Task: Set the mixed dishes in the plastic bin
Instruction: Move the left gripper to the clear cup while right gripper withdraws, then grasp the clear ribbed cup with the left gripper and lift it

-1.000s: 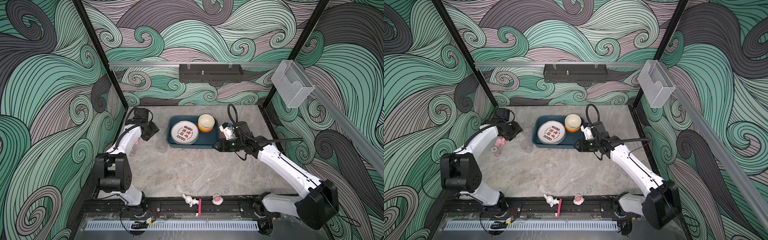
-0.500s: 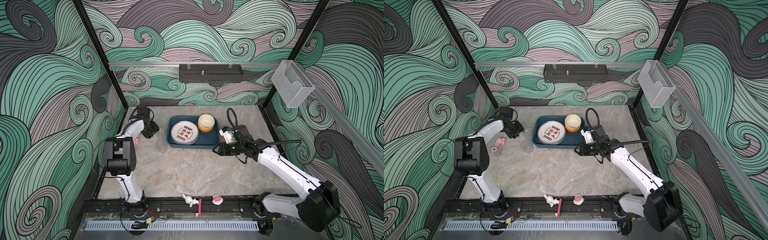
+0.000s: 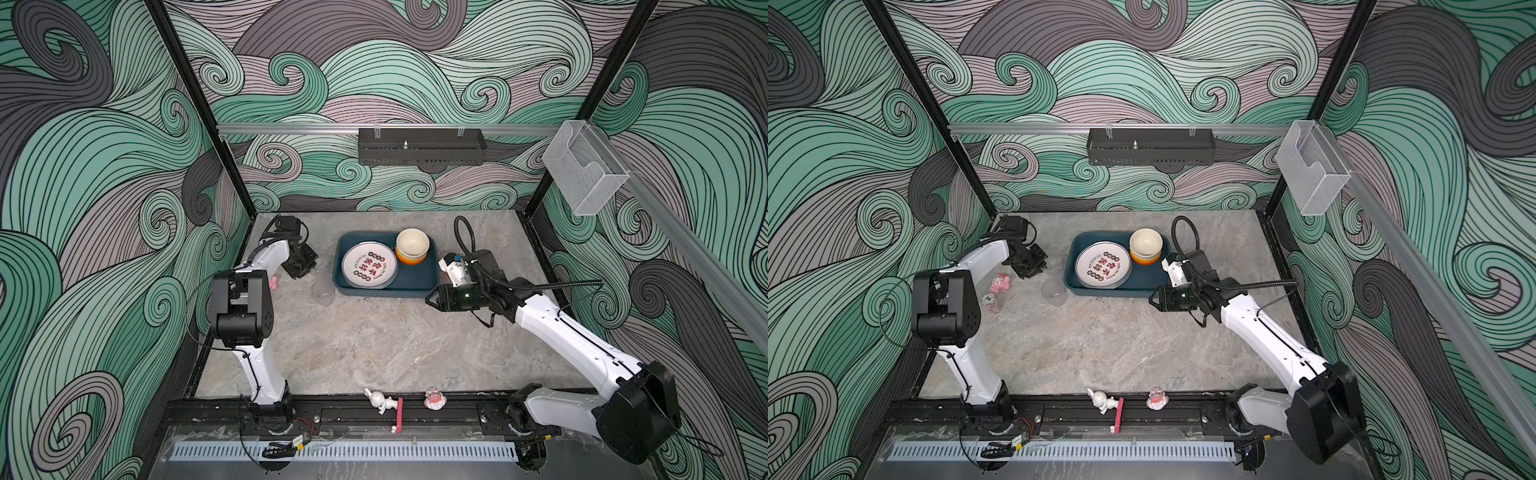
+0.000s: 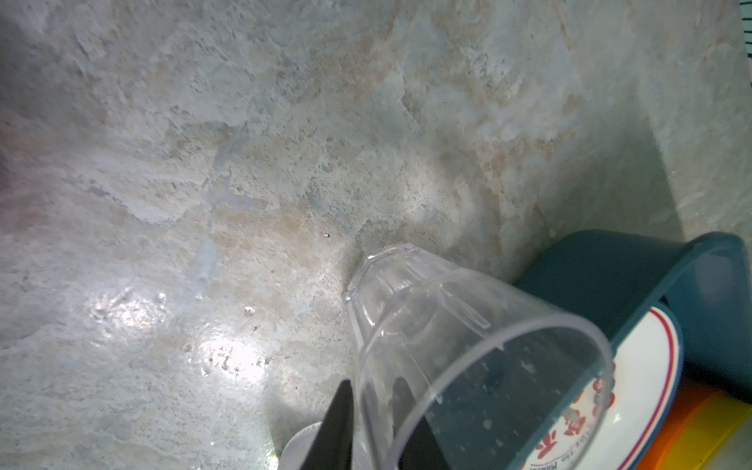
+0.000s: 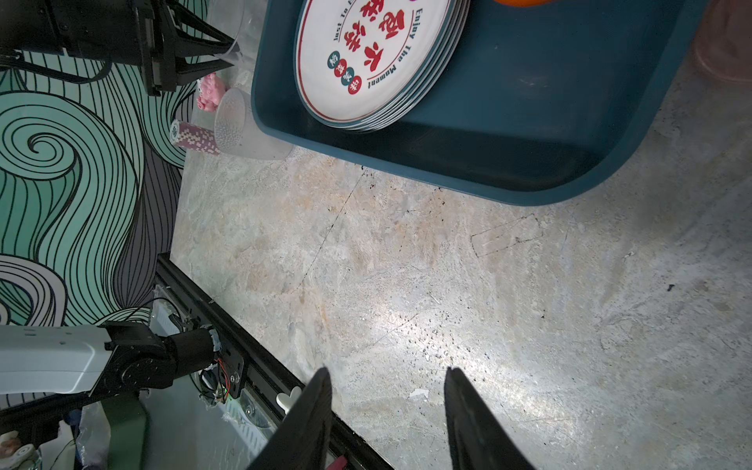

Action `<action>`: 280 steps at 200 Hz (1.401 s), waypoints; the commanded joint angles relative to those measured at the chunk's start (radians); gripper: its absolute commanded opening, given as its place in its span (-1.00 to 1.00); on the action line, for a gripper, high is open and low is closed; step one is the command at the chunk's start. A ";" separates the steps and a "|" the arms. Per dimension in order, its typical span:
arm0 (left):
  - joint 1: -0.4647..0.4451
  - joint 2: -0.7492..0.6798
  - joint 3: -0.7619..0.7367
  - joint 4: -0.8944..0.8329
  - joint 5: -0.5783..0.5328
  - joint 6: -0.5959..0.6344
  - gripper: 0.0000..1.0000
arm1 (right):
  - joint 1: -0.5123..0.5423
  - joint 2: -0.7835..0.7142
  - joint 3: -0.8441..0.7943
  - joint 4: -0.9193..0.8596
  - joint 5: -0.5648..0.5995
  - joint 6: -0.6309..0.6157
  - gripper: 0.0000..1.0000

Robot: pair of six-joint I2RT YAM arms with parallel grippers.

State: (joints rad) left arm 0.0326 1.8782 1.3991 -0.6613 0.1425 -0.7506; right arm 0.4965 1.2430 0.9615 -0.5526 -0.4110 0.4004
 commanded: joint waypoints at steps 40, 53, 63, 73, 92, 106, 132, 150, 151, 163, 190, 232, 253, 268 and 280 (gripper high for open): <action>0.034 -0.058 0.016 -0.052 -0.007 0.011 -0.91 | 0.006 -0.028 -0.008 -0.009 0.017 -0.002 -0.06; 0.036 -0.079 0.015 -0.056 -0.006 0.014 -0.96 | 0.007 -0.032 -0.003 -0.016 0.019 -0.002 -0.06; 0.036 -0.099 0.016 -0.062 -0.006 0.017 -0.99 | 0.006 -0.034 0.004 -0.024 0.022 -0.002 -0.06; 0.036 -0.117 0.018 -0.066 -0.003 0.019 -1.00 | 0.008 -0.036 0.010 -0.030 0.025 -0.002 -0.06; 0.036 -0.149 0.022 -0.076 0.010 0.026 -1.00 | 0.008 -0.037 0.021 -0.040 0.034 0.001 -0.06; 0.036 -0.175 0.018 -0.073 0.038 0.036 -1.00 | 0.009 -0.041 0.029 -0.044 0.043 0.005 -0.06; 0.034 -0.213 0.008 -0.069 0.093 0.038 -1.00 | 0.009 -0.046 0.051 -0.063 0.076 0.011 -0.07; 0.030 -0.237 0.002 -0.074 0.123 0.045 -1.00 | 0.010 -0.046 0.068 -0.081 0.112 0.013 -0.07; 0.030 -0.238 0.002 -0.074 0.124 0.046 -1.00 | 0.009 -0.046 0.069 -0.082 0.114 0.012 -0.07; 0.023 -0.252 -0.002 -0.078 0.142 0.052 -1.00 | 0.010 -0.046 0.082 -0.091 0.134 0.015 -0.07; 0.002 -0.290 -0.018 -0.089 0.177 0.068 -1.00 | 0.010 -0.043 0.104 -0.102 0.164 0.022 -0.07; -0.077 -0.336 -0.031 -0.114 0.209 0.100 -1.00 | 0.010 -0.024 0.152 -0.122 0.183 0.039 -0.06; -0.134 -0.352 -0.039 -0.124 0.215 0.113 -1.00 | 0.009 -0.006 0.189 -0.131 0.153 0.046 -0.06; -0.186 -0.357 -0.035 -0.139 0.203 0.126 -1.00 | 0.010 0.009 0.216 -0.142 0.138 0.048 -0.06; -0.233 -0.356 -0.029 -0.153 0.189 0.140 -1.00 | 0.010 0.021 0.238 -0.149 0.132 0.051 -0.07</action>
State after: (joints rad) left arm -0.1303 1.5536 1.3567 -0.7689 0.3248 -0.6544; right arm 0.5014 1.2419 1.1503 -0.6701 -0.2638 0.4362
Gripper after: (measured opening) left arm 0.063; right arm 0.466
